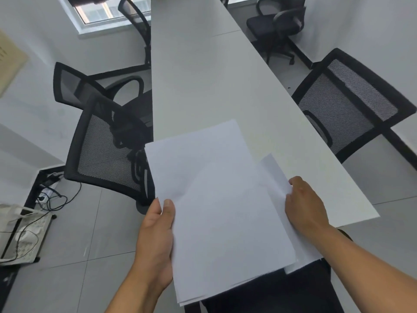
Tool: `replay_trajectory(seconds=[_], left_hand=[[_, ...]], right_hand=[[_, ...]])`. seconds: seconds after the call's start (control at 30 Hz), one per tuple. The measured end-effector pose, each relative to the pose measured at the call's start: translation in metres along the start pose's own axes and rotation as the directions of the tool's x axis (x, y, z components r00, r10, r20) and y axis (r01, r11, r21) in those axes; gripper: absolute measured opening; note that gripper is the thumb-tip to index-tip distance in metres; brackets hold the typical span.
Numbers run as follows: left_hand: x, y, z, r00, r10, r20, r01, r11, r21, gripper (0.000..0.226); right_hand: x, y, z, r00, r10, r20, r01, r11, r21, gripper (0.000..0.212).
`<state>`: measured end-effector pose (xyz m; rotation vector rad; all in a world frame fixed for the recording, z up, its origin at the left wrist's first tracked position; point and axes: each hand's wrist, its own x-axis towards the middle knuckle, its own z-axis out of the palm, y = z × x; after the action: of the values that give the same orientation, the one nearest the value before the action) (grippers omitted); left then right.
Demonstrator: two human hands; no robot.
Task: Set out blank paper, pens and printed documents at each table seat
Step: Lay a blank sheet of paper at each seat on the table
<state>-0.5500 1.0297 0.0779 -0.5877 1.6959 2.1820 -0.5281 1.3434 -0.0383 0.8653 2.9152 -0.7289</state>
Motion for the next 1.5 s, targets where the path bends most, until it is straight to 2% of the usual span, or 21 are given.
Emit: replay_trajectory(seconds=[0.17,0.43,0.7,0.8,0.87,0.9,0.97,1.03,1.07,1.13,1.17,1.23,1.27,1.3,1.37,1.4,1.5], left_hand=[[-0.003,0.0,0.001,1.0,-0.006,0.03,0.007,1.0,-0.02,0.029],[-0.002,-0.016,0.0,0.999,-0.047,0.006,0.047,0.998,0.037,0.029],[-0.006,-0.028,0.005,0.997,-0.075,0.016,0.074,0.996,0.052,0.029],[-0.007,-0.028,0.006,0.997,-0.073,0.018,0.071,0.996,0.056,0.029],[-0.009,-0.027,0.007,0.997,-0.069,0.018,0.068,0.996,0.06,0.028],[-0.011,-0.026,0.008,0.998,-0.066,0.021,0.065,0.996,0.06,0.028],[-0.014,-0.024,0.009,0.998,-0.059,0.022,0.058,0.995,0.076,0.028],[-0.02,-0.02,0.009,0.999,-0.05,0.018,0.048,0.995,0.092,0.026],[-0.024,-0.016,0.01,0.999,-0.046,0.016,0.044,0.995,0.094,0.026],[-0.033,-0.008,0.013,0.999,-0.026,0.028,0.023,0.994,0.11,0.026],[-0.038,-0.002,0.016,0.999,-0.023,0.036,0.018,0.993,0.115,0.027],[-0.048,0.012,0.022,0.999,-0.002,0.051,-0.005,0.993,0.121,0.029],[-0.051,0.017,0.024,0.998,0.013,0.061,-0.021,0.99,0.137,0.028],[-0.056,0.025,0.027,0.997,0.034,0.073,-0.045,0.987,0.153,0.028],[-0.067,0.043,0.031,0.992,0.083,0.091,-0.099,0.979,0.181,0.029],[-0.077,0.055,0.032,0.989,0.115,0.097,-0.132,0.972,0.193,0.029],[-0.1,0.082,0.029,0.974,0.201,0.102,-0.22,0.947,0.233,0.03]], right_hand=[[-0.001,0.001,-0.003,1.0,0.011,0.007,-0.011,1.0,-0.007,0.027],[0.0,0.006,0.003,0.999,0.035,-0.023,-0.036,0.997,-0.068,0.018],[-0.004,0.004,0.004,0.989,0.11,-0.097,-0.123,0.981,-0.148,0.034],[-0.011,-0.007,-0.008,0.992,0.093,-0.081,-0.094,0.996,-0.006,0.035],[-0.021,-0.025,-0.024,0.995,0.102,0.024,-0.105,0.966,0.237,0.03],[-0.031,-0.037,-0.038,0.987,0.107,0.12,-0.145,0.916,0.375,0.034],[-0.052,-0.062,-0.065,0.947,0.062,0.316,-0.257,0.738,0.624,0.054],[-0.073,-0.076,-0.087,0.884,-0.045,0.465,-0.361,0.565,0.742,0.057],[-0.081,-0.079,-0.093,0.861,-0.093,0.5,-0.378,0.541,0.751,0.051],[-0.092,-0.077,-0.095,0.869,-0.111,0.481,-0.356,0.533,0.767,0.034],[-0.097,-0.076,-0.101,0.876,-0.102,0.471,-0.333,0.579,0.745,0.038],[-0.099,-0.066,-0.102,0.901,-0.083,0.426,-0.275,0.652,0.707,0.081],[-0.101,-0.067,-0.107,0.912,-0.076,0.403,-0.258,0.659,0.707,0.088],[-0.105,-0.075,-0.122,0.918,-0.107,0.383,-0.231,0.64,0.733,0.078],[-0.117,-0.097,-0.157,0.932,-0.153,0.328,-0.18,0.591,0.786,0.035],[-0.121,-0.105,-0.171,0.937,-0.171,0.303,-0.152,0.584,0.798,0.023],[-0.141,-0.128,-0.205,0.947,-0.209,0.244,-0.087,0.565,0.82,0.025]])
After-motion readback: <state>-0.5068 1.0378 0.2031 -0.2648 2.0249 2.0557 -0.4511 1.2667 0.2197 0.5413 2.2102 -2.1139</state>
